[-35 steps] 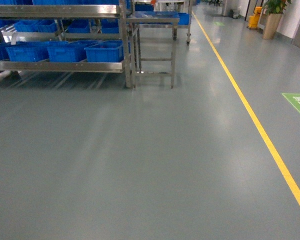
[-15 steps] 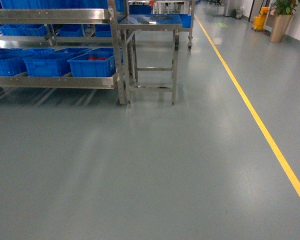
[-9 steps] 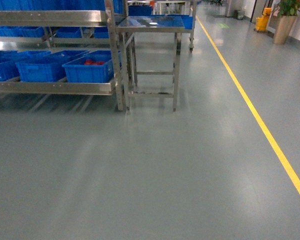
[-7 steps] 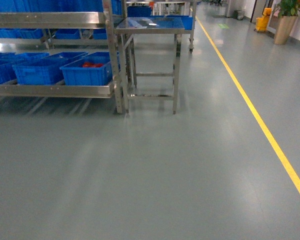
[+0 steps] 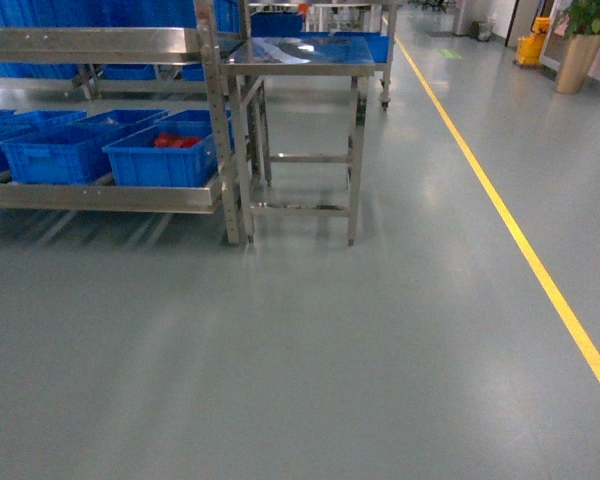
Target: Pick blue part to blue bin on bottom shelf
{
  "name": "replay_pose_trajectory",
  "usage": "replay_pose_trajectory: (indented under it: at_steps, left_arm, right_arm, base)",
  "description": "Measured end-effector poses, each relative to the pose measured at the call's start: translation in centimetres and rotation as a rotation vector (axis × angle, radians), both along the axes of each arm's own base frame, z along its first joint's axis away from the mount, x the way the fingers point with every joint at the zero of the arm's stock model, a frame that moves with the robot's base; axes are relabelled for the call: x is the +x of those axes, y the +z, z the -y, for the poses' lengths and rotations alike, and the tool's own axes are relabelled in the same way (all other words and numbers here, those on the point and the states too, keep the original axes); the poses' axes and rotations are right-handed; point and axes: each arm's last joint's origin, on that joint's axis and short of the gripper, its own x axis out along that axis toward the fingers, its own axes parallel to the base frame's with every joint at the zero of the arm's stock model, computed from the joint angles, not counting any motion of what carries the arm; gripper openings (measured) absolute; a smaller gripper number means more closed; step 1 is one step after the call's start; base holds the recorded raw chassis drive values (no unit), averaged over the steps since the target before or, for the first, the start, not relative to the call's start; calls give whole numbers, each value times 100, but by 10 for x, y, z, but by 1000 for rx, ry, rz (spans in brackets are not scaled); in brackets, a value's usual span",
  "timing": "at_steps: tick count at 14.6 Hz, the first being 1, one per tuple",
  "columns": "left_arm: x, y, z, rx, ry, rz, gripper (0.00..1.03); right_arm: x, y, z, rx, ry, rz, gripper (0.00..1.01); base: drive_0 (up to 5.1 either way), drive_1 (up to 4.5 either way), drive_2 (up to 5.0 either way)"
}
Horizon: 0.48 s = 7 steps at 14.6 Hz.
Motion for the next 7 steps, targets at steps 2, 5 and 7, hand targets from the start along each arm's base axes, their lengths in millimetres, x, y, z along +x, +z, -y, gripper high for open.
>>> replay_pose_trajectory:
  at_steps: [2, 5, 7]
  left_arm:
    - [0, 0, 0, -1, 0, 1, 44]
    - [0, 0, 0, -1, 0, 1, 44]
    - [0, 0, 0, -1, 0, 2, 44]
  right_arm:
    - [0, 0, 0, 0, 0, 0, 98]
    - [0, 0, 0, 0, 0, -1, 98]
    - [0, 0, 0, 0, 0, 2, 98]
  base:
    - [-8, 425, -441]
    - [0, 433, -434]
    - [8, 441, -425]
